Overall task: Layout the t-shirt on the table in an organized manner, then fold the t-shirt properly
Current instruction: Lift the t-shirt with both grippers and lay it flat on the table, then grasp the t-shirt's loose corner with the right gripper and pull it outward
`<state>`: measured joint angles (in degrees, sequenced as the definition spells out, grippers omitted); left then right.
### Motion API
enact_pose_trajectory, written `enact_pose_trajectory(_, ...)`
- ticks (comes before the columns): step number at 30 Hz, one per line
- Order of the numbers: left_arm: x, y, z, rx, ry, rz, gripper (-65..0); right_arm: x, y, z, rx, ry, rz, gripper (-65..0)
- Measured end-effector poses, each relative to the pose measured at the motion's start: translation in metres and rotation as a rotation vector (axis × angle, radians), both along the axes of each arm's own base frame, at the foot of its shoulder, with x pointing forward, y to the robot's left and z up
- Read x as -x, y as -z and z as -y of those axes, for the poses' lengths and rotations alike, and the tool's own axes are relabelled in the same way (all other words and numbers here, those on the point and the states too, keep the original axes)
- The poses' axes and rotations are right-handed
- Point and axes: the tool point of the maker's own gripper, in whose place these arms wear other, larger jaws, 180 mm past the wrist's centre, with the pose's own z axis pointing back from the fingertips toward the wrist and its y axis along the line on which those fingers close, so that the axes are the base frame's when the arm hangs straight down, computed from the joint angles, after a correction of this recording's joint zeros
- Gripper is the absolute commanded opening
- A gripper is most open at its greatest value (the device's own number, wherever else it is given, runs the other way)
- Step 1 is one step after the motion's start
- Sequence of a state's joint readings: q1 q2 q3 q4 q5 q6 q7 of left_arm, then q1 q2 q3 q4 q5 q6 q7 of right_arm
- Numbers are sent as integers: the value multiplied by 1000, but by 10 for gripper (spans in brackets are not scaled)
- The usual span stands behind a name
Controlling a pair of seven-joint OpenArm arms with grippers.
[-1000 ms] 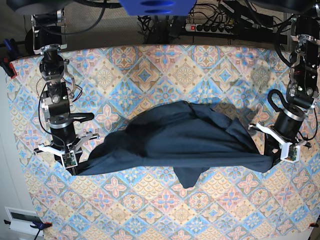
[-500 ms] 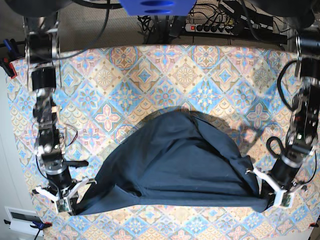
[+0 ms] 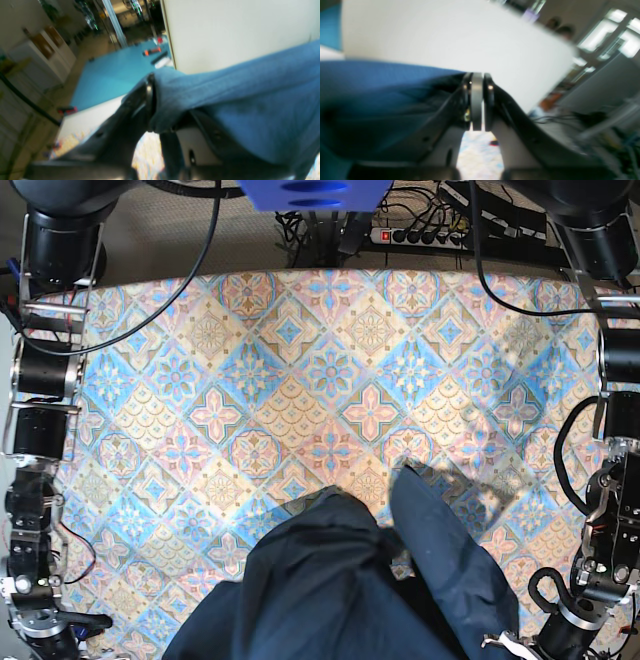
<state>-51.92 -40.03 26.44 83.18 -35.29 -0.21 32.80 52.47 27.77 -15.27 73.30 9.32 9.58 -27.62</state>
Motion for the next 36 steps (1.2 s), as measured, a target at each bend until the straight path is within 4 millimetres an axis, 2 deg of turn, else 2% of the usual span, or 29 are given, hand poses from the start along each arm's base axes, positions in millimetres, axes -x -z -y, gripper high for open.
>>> enact_pose_trajectory(5, 1, -25, 4, -1, 16, 46, -650, 8, -21, 22, -7, 39, 42, -643)
enact_pose_trajectory(7, 2, -31, 5, -2, 16, 60, -650, 13, -29, 22, -5, 42, 61, -643)
enact_pose_trajectory(9, 9, -34, 4, -24, 18, 68, -650, 22, -47, 14, 5, 22, 113, -643)
enact_pose_trajectory(10, 12, -37, 5, -35, 28, 78, -650, 26, -52, 18, 17, 26, 135, -643)
enact_pose_trajectory(12, 20, -35, 1, -53, 21, 84, -650, 37, -49, 24, 51, 31, 145, -643)
enact_pose_trajectory(14, 32, -19, 0, -89, 25, 54, -650, 45, -27, 29, 77, 50, 105, -643)
enact_pose_trajectory(16, 44, 13, 4, -136, 44, -18, -650, 55, 14, 31, 78, 58, 30, -643)
enact_pose_trajectory(18, 57, 37, 1, -139, 54, -59, -650, 68, 39, 30, 75, 54, -1, -643)
enact_pose_trajectory(21, 81, 56, -10, -145, 37, -87, -650, 92, 64, 17, 91, 24, -20, -643)
enact_pose_trajectory(24, 109, 65, -24, -157, 17, -88, -650, 121, 95, 2, 100, -7, -81, -643)
enact_pose_trajectory(25, 118, 73, -28, -164, 2, -102, -650, 131, 111, 0, 103, -8, -117, -643)
enact_pose_trajectory(27, 141, 100, -27, -159, 17, -166, -650, 150, 141, -2, 87, 0, -186, -643)
enact_pose_trajectory(30, 179, 149, -21, -154, 49, -296, -650, 175, 181, -16, 46, -33, -272, -643)
enact_pose_trajectory(32, 200, 177, -32, -144, 27, -381, -650, 188, 207, -20, 29, -37, -337, -643)
enact_pose_trajectory(34, 219, 204, -51, -164, -30, -473, -650, 198, 231, -26, 22, -37, -403, -640)
enact_pose_trajectory(36, 238, 223, -60, -170, -46, -539, -650, 207, 250, -45, 17, -89, -453, -639)
